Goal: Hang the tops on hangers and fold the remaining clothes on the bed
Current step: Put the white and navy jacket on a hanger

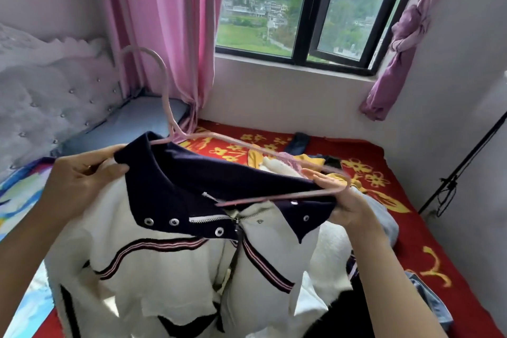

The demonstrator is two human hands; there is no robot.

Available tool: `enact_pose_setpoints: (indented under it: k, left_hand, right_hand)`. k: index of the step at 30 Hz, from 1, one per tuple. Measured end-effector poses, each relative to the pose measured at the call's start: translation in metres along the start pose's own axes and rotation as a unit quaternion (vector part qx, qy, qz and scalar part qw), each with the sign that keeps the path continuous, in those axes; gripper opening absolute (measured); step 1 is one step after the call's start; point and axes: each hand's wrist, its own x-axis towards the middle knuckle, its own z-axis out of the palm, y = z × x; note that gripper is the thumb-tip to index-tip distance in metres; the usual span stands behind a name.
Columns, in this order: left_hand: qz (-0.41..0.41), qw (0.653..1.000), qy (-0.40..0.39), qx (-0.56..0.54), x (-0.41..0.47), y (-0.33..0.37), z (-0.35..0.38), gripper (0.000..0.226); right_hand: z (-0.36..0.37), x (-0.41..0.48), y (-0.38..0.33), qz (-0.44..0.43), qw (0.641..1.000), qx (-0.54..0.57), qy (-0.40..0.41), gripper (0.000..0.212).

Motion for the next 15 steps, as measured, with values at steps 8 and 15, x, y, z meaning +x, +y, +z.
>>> enact_pose_setpoints:
  k: [8,15]
  left_hand:
    - [0.0,0.986,-0.064,0.155,0.018,-0.055,-0.023,0.056]
    - [0.038,0.992,0.002,0.12,0.028,-0.029,0.012,0.037]
  right_hand:
    - [-0.003,-0.026,-0.012,-0.048,0.998,0.035,0.024,0.075]
    - [-0.011,-0.039,-0.012,-0.134,0.984,-0.006,-0.116,0.05]
